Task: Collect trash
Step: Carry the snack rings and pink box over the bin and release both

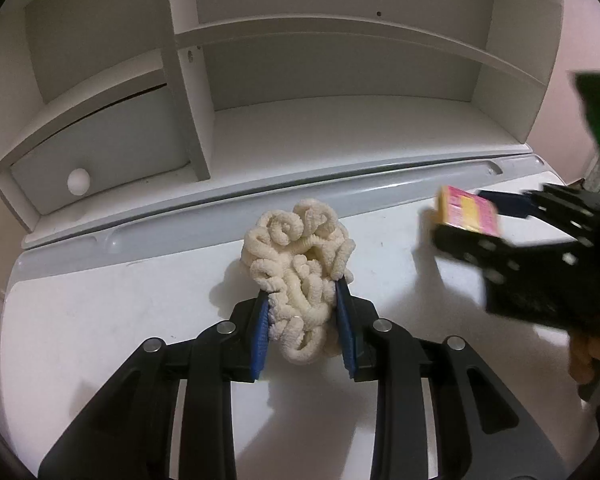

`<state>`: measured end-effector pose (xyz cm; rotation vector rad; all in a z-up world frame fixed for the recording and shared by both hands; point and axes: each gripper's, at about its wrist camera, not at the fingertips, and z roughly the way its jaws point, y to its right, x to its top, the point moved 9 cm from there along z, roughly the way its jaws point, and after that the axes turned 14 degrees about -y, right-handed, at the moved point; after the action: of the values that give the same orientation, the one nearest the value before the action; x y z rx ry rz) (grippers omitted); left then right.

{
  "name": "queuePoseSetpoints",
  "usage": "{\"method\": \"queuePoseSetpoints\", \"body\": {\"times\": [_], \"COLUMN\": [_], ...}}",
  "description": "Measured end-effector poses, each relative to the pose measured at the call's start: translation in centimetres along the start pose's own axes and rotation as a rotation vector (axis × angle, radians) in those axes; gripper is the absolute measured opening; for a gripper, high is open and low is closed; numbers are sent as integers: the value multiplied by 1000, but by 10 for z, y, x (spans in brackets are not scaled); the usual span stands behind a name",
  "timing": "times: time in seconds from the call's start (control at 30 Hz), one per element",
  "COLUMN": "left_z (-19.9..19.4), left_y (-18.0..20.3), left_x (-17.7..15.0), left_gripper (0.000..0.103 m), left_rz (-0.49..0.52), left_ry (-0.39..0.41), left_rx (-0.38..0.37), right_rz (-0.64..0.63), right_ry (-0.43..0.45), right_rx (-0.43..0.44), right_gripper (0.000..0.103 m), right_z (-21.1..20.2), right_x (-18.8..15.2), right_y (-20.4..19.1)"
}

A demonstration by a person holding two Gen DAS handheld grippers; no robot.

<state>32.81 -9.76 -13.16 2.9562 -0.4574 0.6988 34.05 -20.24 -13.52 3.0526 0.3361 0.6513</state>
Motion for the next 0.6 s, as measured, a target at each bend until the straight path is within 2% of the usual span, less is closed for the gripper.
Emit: {"method": "queuePoseSetpoints", "body": {"times": [0.13,0.27,0.43,0.6], "left_z": [-6,-20,-64,-102], "left_y": [11,54,159,296], "left_x": [-5,-17,-38,-81], "left_gripper": [28,28,28,28], "left_rz": [35,103,268,458], "left_ry": [6,-2,46,58], "left_rx": [-30,-95,-192,-347], "right_rz": [59,204,403,644], "right_ry": [31,41,52,45], "right_rx": [-16,-101,-216,-295], "right_gripper": [62,62,62,62], "right_z": [-42,-97,-151,-189], "right_x": [-49,-135,-246,-366], "right_y": [25,87,158,220]}}
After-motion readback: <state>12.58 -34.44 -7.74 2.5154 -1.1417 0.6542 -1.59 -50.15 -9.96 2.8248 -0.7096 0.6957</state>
